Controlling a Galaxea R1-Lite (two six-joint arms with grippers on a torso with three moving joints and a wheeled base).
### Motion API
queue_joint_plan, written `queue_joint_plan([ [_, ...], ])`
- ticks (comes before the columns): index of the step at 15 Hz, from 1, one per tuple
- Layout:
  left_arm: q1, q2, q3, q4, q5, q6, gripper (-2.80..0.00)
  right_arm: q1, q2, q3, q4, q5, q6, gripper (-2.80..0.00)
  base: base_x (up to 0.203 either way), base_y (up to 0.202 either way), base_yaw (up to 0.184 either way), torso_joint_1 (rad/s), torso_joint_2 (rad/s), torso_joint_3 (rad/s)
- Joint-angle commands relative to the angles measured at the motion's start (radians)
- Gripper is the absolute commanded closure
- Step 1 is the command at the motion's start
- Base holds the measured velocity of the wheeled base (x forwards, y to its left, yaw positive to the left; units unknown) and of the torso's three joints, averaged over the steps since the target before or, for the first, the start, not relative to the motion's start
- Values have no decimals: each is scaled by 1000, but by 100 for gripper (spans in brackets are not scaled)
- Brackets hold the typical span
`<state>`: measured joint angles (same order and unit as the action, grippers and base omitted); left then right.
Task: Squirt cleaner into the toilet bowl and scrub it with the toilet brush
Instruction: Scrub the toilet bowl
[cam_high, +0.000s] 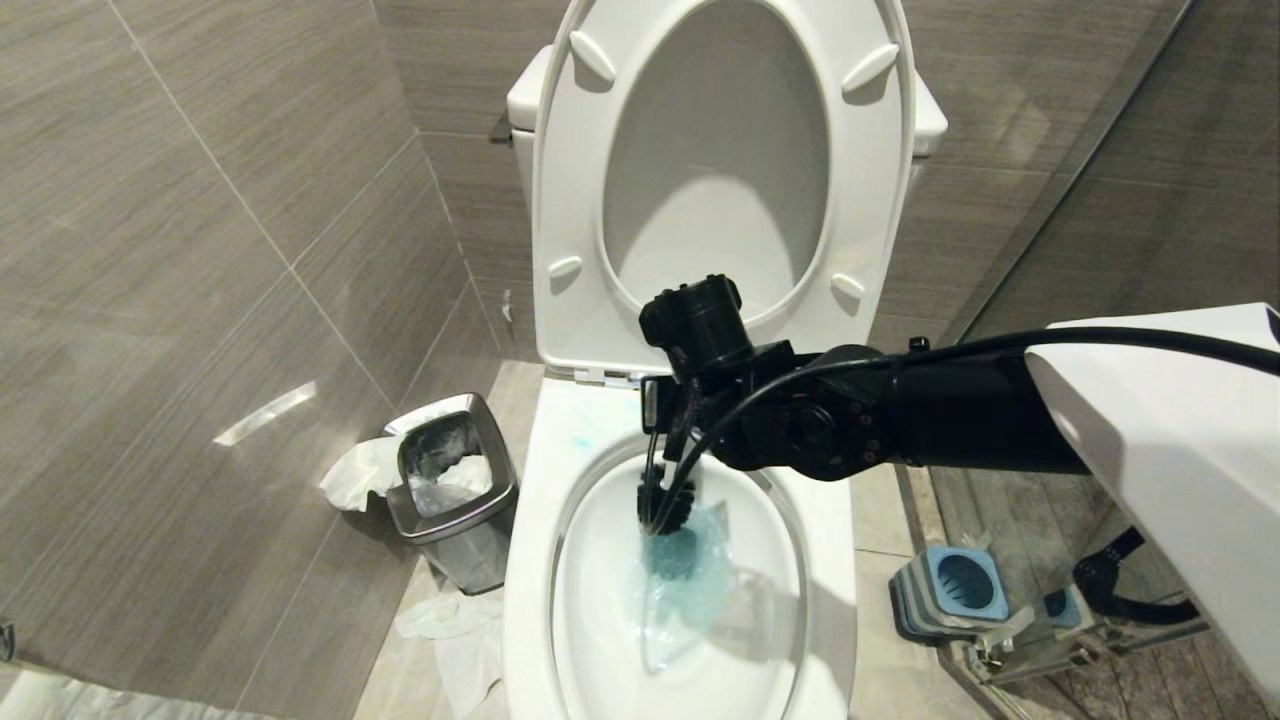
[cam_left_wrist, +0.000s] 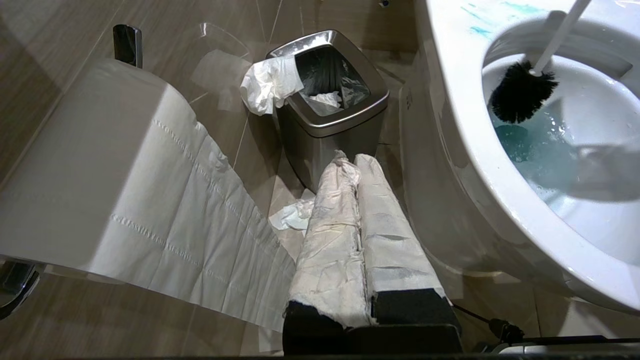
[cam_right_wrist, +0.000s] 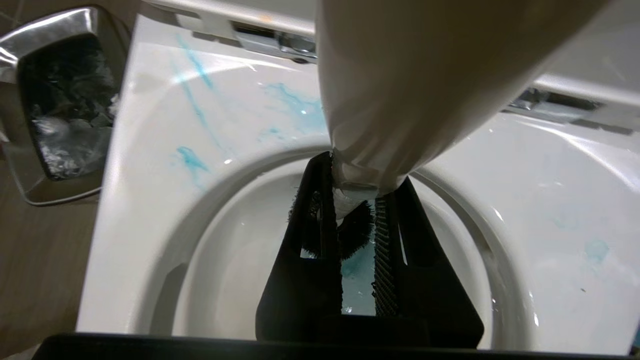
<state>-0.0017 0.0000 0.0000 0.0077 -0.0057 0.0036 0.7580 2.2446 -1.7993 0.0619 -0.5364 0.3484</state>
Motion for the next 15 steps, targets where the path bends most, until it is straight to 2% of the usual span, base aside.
queue_joint_plan([
  [1,0,2,3,0,0,-1,0,41,30,-40,4,-1,-7,0,0,0,0,0,0,0],
  [5,0,2,2,0,0,-1,0,153,-28,34,10,-1,-1,0,0,0,0,0,0,0],
  [7,0,2,3,0,0,-1,0,194,-90,136,9,-2,15,0,0,0,0,0,0,0],
  [10,0,2,3,0,0,0,0,246,-244,380,2,-8,64,0,0,0,0,0,0,0],
  [13,0,2,3,0,0,0,0,262,-416,594,-1,-11,107,0,0,0,0,0,0,0],
  [15,0,2,3,0,0,-1,0,222,-506,675,-2,-14,114,0,0,0,0,0,0,0],
])
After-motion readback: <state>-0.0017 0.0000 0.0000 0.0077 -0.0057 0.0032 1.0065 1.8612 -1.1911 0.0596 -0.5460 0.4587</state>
